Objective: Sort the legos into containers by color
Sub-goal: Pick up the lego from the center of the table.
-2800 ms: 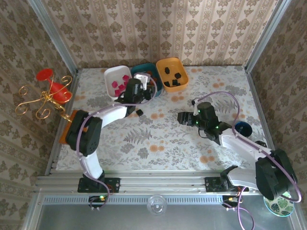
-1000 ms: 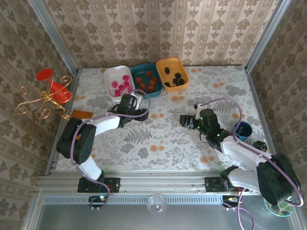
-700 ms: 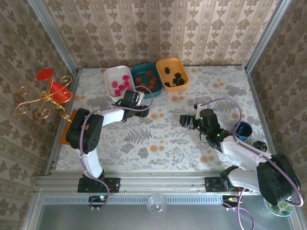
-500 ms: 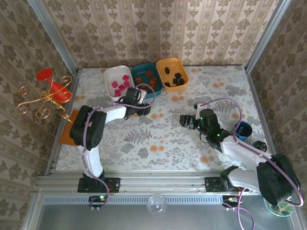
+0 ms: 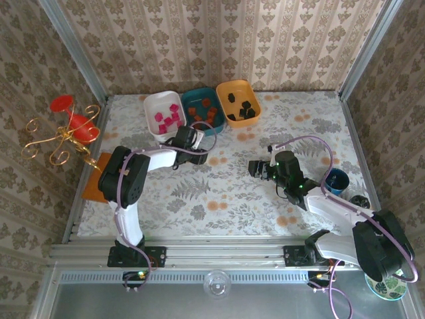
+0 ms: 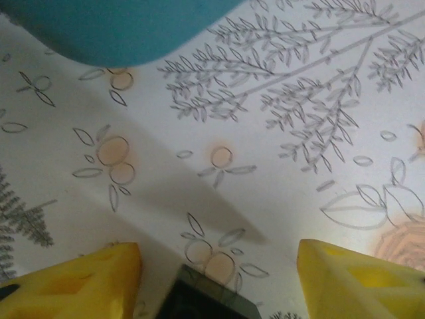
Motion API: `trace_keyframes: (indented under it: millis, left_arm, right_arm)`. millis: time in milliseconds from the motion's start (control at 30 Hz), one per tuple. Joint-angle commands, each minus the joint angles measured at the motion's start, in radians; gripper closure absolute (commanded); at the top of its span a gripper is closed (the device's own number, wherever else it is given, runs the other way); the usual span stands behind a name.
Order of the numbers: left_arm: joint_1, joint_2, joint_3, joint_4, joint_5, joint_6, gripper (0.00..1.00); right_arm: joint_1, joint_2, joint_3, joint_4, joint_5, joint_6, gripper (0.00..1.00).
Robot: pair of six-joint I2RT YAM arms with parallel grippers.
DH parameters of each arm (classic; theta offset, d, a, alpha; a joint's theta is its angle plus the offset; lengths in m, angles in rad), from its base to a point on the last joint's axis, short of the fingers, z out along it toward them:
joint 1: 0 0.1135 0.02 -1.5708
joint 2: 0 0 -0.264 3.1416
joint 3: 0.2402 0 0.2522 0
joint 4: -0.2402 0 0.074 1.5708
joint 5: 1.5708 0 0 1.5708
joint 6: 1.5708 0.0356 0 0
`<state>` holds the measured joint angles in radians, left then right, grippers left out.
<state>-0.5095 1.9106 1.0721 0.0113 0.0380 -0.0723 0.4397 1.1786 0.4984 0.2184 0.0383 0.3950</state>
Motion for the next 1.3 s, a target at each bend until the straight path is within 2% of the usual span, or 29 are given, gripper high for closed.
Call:
trace_keyframes:
  millis: [0, 233, 500, 733, 933, 1267]
  left_arm:
    - [-0.032, -0.027, -0.041, -0.046, -0.005, 0.010, 0.41]
    - [-0.082, -0.057, -0.079, -0.043, -0.050, 0.005, 0.51]
    - [-0.092, -0.051, -0.066, 0.013, -0.060, -0.015, 0.69]
    - [-0.113, -0.085, 0.006, 0.107, -0.005, -0.055, 0.72]
    - [-0.112, 0.030, 0.215, 0.118, 0.028, -0.067, 0.72]
    - [-0.104, 0.338, 0.708, 0.048, 0.038, -0.096, 0.71]
  right_arm:
    - [0.007, 0.008, 0.038, -0.011, 0.021, -0.010, 0.20]
    - [0.007, 0.004, 0.040, -0.014, 0.023, -0.008, 0.20]
    - [0.007, -0.003, 0.040, -0.020, 0.023, -0.005, 0.20]
    - [0.007, -0.022, 0.032, -0.023, 0.049, -0.006, 0.20]
    - [0.007, -0.049, 0.021, -0.024, 0.077, -0.007, 0.20]
    - [0.005, -0.083, 0.010, -0.027, 0.102, -0.009, 0.19]
